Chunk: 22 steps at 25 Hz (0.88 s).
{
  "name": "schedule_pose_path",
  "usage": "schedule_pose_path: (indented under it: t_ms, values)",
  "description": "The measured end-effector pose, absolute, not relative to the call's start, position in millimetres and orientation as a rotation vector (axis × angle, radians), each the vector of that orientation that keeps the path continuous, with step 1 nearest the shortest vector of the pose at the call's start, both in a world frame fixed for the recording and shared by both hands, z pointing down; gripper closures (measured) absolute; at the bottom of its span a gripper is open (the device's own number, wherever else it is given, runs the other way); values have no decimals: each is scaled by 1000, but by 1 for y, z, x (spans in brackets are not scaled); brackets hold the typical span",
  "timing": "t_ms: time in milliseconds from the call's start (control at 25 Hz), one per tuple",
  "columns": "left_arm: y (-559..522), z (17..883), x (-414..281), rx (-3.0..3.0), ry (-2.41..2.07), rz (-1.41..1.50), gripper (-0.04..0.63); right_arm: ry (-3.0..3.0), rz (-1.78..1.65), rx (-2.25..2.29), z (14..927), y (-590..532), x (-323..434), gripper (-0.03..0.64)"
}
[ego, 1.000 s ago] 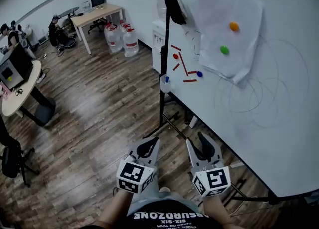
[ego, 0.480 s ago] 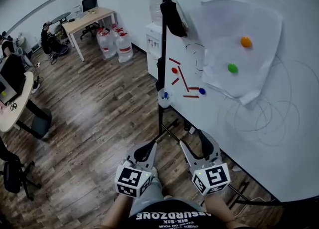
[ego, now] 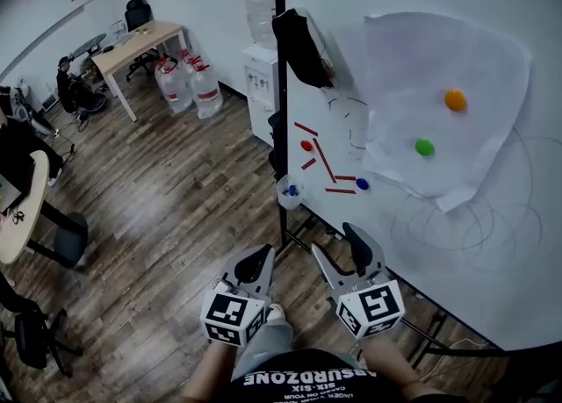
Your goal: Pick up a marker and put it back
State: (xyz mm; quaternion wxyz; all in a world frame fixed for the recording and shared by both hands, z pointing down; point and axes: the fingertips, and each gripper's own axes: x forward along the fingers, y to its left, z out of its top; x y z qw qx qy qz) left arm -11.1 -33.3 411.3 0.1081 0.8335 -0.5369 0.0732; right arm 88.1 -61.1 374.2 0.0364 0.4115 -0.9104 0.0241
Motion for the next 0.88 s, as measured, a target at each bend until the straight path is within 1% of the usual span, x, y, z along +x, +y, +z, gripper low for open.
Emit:
schedule_pose_path:
  t_ms: [360, 880]
  values:
    - [-77, 413, -23, 2504, -1530, 233, 588, -2765, 93, 1315, 379, -99, 71, 365]
    - [-124, 420, -45, 2558, -1423, 246, 588, -2670, 172, 1305, 428, -152, 30, 368]
